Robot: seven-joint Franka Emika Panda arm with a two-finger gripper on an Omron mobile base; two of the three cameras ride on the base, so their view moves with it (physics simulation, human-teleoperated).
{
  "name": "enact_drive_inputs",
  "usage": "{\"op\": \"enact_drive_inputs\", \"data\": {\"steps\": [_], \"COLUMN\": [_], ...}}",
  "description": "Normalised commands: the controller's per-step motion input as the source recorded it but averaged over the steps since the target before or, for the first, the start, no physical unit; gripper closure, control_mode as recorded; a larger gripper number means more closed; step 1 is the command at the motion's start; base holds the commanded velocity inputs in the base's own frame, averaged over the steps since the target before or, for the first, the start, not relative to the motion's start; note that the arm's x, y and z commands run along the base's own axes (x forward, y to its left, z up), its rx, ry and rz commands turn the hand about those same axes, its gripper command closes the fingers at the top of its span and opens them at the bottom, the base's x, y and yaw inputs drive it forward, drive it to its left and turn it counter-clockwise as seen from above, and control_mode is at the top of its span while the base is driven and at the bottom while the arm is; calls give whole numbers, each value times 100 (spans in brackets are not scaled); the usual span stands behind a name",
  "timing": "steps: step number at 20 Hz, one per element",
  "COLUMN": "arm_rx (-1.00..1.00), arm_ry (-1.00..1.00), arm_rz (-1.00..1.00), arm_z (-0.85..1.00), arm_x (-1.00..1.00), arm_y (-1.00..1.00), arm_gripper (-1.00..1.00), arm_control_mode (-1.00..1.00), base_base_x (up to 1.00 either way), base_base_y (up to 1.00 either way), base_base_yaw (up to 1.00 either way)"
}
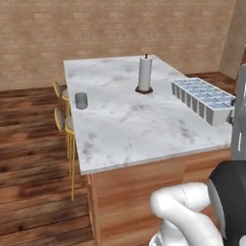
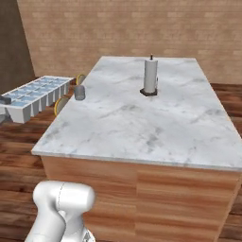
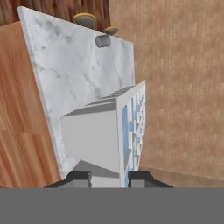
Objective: Open the freezer door, pick up the ice cube tray from the freezer, and place it on the dining counter.
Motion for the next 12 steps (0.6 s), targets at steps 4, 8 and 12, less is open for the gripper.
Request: {"op": "enact_drive_inputs", "data": {"steps": [4, 8, 12], "arm_rx": [0, 0, 0], "arm_ry": [0, 0, 0], "arm_rz": [0, 0, 0], "arm_z": [0, 0, 0], "arm_x": [0, 0, 0], "arm_y": [0, 0, 0], "arm_gripper": [100, 100, 100], "arm_control_mode": [100, 100, 100], "base_base_x": [56, 61, 63], "base_base_y": [32, -19, -33], "base_base_yaw": [10, 19, 16]}}
